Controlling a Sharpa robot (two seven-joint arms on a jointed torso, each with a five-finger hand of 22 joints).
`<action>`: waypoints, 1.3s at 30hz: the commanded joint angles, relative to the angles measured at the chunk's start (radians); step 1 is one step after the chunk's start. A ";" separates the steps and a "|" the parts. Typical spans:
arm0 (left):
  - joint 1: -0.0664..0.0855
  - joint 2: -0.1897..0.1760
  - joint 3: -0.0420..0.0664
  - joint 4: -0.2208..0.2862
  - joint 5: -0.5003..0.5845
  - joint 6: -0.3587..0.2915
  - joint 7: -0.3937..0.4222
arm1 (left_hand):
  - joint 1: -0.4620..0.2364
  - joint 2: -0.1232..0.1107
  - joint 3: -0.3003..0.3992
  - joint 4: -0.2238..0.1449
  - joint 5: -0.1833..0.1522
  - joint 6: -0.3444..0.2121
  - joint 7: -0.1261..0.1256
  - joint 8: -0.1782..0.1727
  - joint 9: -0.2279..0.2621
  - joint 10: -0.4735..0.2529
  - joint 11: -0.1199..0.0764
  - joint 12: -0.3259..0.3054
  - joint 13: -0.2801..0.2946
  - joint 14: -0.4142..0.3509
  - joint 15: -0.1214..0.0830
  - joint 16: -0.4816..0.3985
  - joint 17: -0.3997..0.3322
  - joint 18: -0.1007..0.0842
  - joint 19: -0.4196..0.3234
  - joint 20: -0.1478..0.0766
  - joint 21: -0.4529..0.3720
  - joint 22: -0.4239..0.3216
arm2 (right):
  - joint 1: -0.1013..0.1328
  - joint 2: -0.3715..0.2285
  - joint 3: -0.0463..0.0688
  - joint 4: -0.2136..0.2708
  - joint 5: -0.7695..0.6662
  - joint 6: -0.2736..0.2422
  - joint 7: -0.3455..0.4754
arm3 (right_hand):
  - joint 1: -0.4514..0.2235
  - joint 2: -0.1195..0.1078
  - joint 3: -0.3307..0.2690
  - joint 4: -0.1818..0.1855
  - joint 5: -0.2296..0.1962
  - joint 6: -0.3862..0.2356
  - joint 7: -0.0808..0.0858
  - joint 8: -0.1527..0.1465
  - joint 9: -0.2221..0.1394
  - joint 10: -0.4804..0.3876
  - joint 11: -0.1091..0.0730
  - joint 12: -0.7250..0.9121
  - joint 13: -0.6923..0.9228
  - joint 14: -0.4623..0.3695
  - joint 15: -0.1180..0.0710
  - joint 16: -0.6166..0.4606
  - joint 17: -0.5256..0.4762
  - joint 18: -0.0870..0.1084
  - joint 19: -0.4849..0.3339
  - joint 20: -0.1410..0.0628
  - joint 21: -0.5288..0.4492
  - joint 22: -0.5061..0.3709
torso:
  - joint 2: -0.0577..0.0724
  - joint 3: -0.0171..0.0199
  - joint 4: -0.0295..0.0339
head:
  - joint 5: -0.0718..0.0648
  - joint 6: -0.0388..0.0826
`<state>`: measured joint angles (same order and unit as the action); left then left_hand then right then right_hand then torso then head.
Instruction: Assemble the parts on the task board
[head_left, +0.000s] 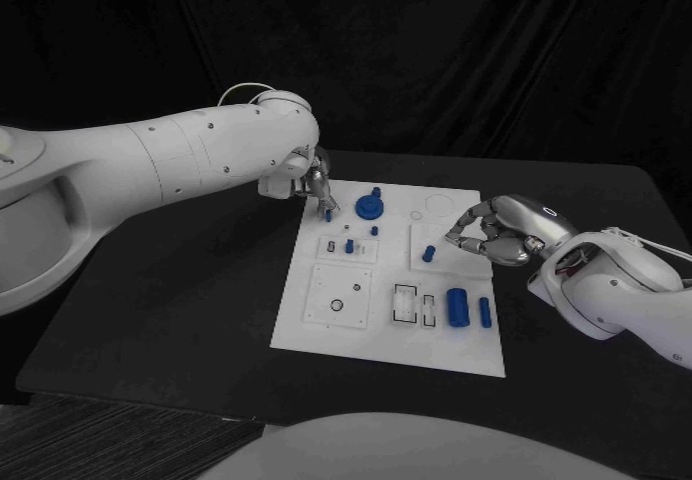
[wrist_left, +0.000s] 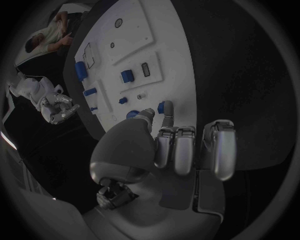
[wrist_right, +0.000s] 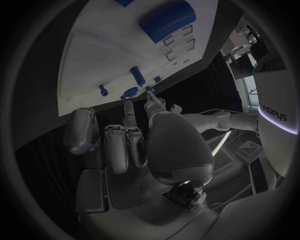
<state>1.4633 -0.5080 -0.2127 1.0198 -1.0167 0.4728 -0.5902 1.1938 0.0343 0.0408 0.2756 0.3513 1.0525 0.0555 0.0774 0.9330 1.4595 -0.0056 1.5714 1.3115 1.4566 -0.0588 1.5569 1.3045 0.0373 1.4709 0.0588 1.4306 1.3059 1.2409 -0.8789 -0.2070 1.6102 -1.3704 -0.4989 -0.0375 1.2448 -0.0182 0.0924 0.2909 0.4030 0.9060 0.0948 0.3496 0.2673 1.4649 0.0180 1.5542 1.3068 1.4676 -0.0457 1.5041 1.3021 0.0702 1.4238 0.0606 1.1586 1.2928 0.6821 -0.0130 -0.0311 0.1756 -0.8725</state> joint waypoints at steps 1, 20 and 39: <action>-0.003 0.004 0.001 -0.003 -0.006 -0.010 0.017 | -0.014 -0.018 0.058 -0.006 -0.014 0.018 0.001 -0.003 -0.008 0.111 -0.006 -0.001 0.259 0.114 -0.002 0.014 0.266 -0.004 0.039 -0.007 -0.005 0.221 | -0.002 0.000 0.001 0.000 -0.002 0.008 -0.017 | 0.012 0.005 -0.002 -0.002 0.026 0.005 -0.004 0.013 0.014 0.106 -0.004 0.017 0.264 0.084 -0.006 0.008 0.192 0.011 0.003 -0.003 0.014 0.171 | 0.000 -0.0001 0.0007 | -0.002 0.000; -0.015 0.010 0.001 -0.016 -0.006 -0.011 0.027 | 0.009 -0.032 0.108 -0.041 0.067 0.022 -0.006 -0.004 -0.008 0.111 -0.012 -0.001 0.259 0.114 -0.008 0.014 0.266 -0.004 0.039 -0.014 -0.006 0.221 | -0.002 0.001 0.001 -0.002 -0.002 0.013 -0.024 | 0.012 0.006 -0.001 -0.001 0.024 0.005 -0.004 0.013 0.014 0.106 -0.004 0.017 0.264 0.083 -0.006 0.007 0.190 0.012 0.002 -0.003 0.012 0.170 | -0.001 -0.0005 -0.0015 | -0.002 0.000; -0.019 0.009 0.001 -0.021 -0.006 -0.019 0.037 | 0.029 -0.056 0.206 -0.098 0.086 0.031 -0.012 -0.001 -0.006 0.111 -0.018 -0.001 0.259 0.114 -0.014 0.014 0.266 -0.004 0.039 -0.019 -0.008 0.221 | -0.007 0.007 0.001 -0.012 -0.002 0.021 -0.033 | 0.012 0.006 -0.001 -0.002 0.024 0.005 -0.004 0.013 0.014 0.106 -0.004 0.017 0.264 0.083 -0.006 0.005 0.188 0.012 0.001 -0.003 0.009 0.169 | -0.001 -0.0004 -0.0017 | -0.001 0.000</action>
<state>1.4470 -0.4999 -0.2123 0.9998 -1.0212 0.4598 -0.5708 1.2273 0.0007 0.1966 0.1750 0.4240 1.0635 0.0451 0.0774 0.9326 1.4564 -0.0193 1.5715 1.3115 1.4565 -0.0592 1.5569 1.3045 0.0373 1.4552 0.0430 1.4305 1.3059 1.2366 -0.8719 -0.2069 1.5984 -1.3704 -0.4838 -0.0501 1.2448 -0.0182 0.0924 0.2909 0.4030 0.9060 0.0948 0.3496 0.2673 1.4649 0.0180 1.5542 1.3068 1.4676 -0.0457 1.5039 1.3021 0.0702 1.4238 0.0606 1.1585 1.2928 0.6816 -0.0130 -0.0321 0.1753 -0.8725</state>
